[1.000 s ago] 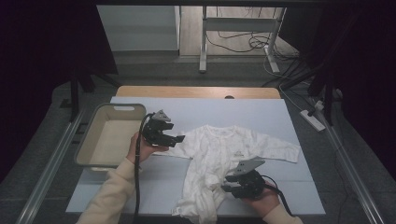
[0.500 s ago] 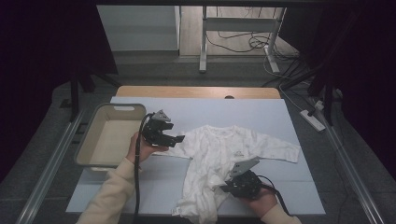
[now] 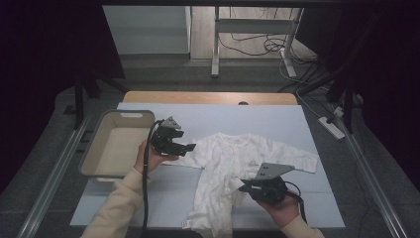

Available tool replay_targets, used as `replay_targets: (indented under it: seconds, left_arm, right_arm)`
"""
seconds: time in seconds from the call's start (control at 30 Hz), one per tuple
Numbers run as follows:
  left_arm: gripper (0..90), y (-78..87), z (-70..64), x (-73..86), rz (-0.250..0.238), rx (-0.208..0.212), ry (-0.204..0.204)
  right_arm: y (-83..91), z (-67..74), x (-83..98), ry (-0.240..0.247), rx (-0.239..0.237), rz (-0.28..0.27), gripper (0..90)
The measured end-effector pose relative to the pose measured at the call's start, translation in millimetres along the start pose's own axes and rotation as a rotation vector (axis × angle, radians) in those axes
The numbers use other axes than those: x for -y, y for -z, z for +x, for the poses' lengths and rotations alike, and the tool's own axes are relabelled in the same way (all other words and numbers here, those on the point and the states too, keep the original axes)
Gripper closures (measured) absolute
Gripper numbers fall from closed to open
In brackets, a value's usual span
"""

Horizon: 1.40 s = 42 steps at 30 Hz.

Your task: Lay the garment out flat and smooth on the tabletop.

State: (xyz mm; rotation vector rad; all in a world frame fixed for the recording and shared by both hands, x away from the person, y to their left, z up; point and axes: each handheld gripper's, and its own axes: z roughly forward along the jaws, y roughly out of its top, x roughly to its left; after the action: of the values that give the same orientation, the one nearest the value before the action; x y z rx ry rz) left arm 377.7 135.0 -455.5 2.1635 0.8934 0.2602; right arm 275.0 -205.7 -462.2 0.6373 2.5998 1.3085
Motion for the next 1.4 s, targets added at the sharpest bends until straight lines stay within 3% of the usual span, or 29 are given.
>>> replay_targets:
  seconds: [0.17, 0.37, 0.63, 0.7, 0.83, 1.03, 1.23, 1.4]
  left_arm:
    - [27.3, 0.0, -0.6, -0.1, -0.002, -0.002, 0.002]
    - [27.3, -0.1, 0.0, 0.2, 0.000, 0.001, 0.001]
    - [27.2, -0.5, -0.2, 0.2, 0.003, 0.000, -0.001]
    - [27.2, -0.1, -0.3, 0.2, 0.002, 0.000, -0.001]
    - [27.2, 0.7, 0.2, 0.6, -0.003, -0.002, 0.000]
    - [27.2, 1.0, -0.5, 0.1, -0.002, -0.003, 0.000]
    - [27.1, 1.4, 0.4, 0.6, -0.002, -0.005, 0.004]
    - [27.1, 0.3, 0.8, 0.7, 0.001, -0.003, 0.006]
  right_arm:
    - [-23.9, 7.5, -9.2, 0.022, -0.051, 0.022, 82.2]
    - [-60.8, 22.0, -11.9, 0.054, -0.124, 0.086, 82.3]
    - [-80.1, 31.0, -7.7, 0.057, -0.173, 0.132, 81.2]
    - [-77.4, 30.7, -7.7, 0.053, -0.183, 0.127, 77.2]
    - [-62.1, 24.7, -7.7, 0.000, -0.223, 0.092, 65.3]
    - [-27.6, 11.1, -0.7, -0.048, -0.183, 0.018, 54.3]
    - [-2.2, -9.8, 9.3, -0.103, -0.119, -0.017, 52.0]
    - [0.9, -19.4, 16.1, -0.142, -0.067, 0.012, 52.4]
